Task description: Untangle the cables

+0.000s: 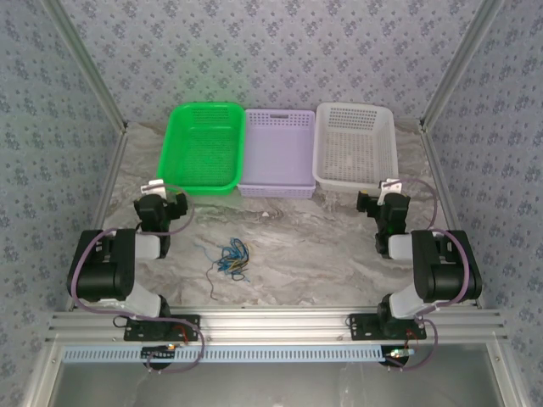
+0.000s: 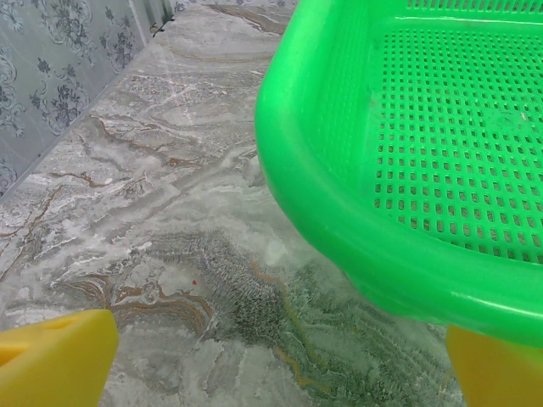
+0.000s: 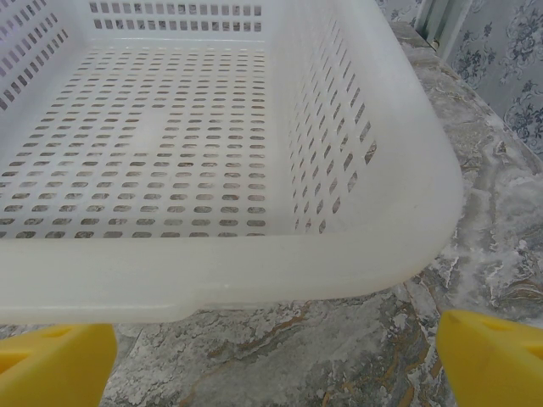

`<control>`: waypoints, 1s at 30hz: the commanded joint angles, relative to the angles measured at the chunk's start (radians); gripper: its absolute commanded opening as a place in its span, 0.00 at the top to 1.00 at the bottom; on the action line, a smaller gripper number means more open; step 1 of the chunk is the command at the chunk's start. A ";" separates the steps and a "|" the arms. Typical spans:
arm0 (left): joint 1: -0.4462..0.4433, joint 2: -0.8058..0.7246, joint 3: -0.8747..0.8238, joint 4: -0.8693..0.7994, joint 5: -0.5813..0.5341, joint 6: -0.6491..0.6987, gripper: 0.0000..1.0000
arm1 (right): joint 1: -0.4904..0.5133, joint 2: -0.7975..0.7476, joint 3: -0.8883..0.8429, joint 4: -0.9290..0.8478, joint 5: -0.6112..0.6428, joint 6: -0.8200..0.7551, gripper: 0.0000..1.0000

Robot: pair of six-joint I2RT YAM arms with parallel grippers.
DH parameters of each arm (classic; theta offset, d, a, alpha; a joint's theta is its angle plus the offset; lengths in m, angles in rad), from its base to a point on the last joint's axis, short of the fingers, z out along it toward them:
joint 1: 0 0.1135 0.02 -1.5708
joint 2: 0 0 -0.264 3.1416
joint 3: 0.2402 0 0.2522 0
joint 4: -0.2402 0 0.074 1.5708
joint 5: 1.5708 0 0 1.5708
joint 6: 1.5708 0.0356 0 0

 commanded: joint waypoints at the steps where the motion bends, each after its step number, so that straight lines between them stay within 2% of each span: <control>1: -0.004 -0.009 0.009 0.032 0.031 0.021 0.01 | 0.000 -0.013 0.016 -0.023 0.024 -0.001 0.01; 3: -0.032 -0.105 -0.015 -0.016 0.007 0.041 0.01 | -0.003 -0.123 0.043 -0.170 0.067 0.019 0.01; 4: -0.052 -0.180 0.002 -0.126 -0.038 0.037 0.01 | 0.000 -0.181 0.057 -0.226 0.065 0.014 0.01; 6: -0.069 -0.300 0.062 -0.320 -0.038 0.011 0.01 | 0.013 -0.307 0.067 -0.298 0.075 0.017 0.01; 8: -0.117 -0.412 0.102 -0.409 -0.063 0.011 0.01 | 0.026 -0.442 0.113 -0.402 0.061 0.049 0.01; 11: -0.196 -0.518 0.254 -0.589 -0.100 -0.002 0.01 | 0.068 -0.581 0.316 -0.682 0.039 0.118 0.01; 12: -0.220 -0.520 0.351 -0.696 -0.116 -0.031 0.01 | 0.086 -0.594 0.412 -0.800 0.023 0.174 0.01; 14: -0.228 -0.473 0.566 -0.993 -0.114 -0.253 0.01 | 0.097 -0.571 0.580 -0.999 -0.024 0.337 0.01; 15: -0.216 -0.438 0.683 -1.181 -0.052 -0.377 0.01 | 0.095 -0.547 0.657 -1.121 -0.026 0.446 0.01; 17: -0.180 -0.379 0.750 -1.231 0.181 -0.426 0.01 | 0.086 -0.505 0.745 -1.342 -0.004 0.690 0.01; 18: -0.149 -0.355 0.761 -1.226 0.323 -0.455 0.01 | 0.075 -0.488 0.740 -1.361 -0.113 0.684 0.02; 19: -0.138 -0.343 0.765 -1.231 0.383 -0.497 0.01 | 0.063 -0.476 0.719 -1.304 -0.231 0.643 0.07; 20: -0.143 -0.343 0.766 -1.246 0.392 -0.511 0.02 | 0.068 -0.469 0.708 -1.289 -0.295 0.632 0.16; 21: -0.160 -0.357 0.767 -1.282 0.367 -0.515 0.05 | 0.100 -0.467 0.710 -1.316 -0.284 0.631 0.24; 23: -0.206 -0.409 0.768 -1.370 0.294 -0.506 0.08 | 0.238 -0.486 0.715 -1.372 -0.176 0.583 0.25; 24: -0.234 -0.444 0.762 -1.415 0.263 -0.506 0.10 | 0.340 -0.496 0.716 -1.392 -0.103 0.552 0.25; 26: -0.284 -0.497 0.733 -1.494 0.245 -0.537 0.13 | 0.523 -0.484 0.721 -1.416 -0.027 0.515 0.23; 28: -0.354 -0.532 0.673 -1.576 0.234 -0.582 0.14 | 0.690 -0.417 0.739 -1.464 -0.002 0.507 0.15; 30: -0.420 -0.560 0.594 -1.624 0.196 -0.644 0.15 | 0.816 -0.326 0.765 -1.499 0.007 0.509 0.11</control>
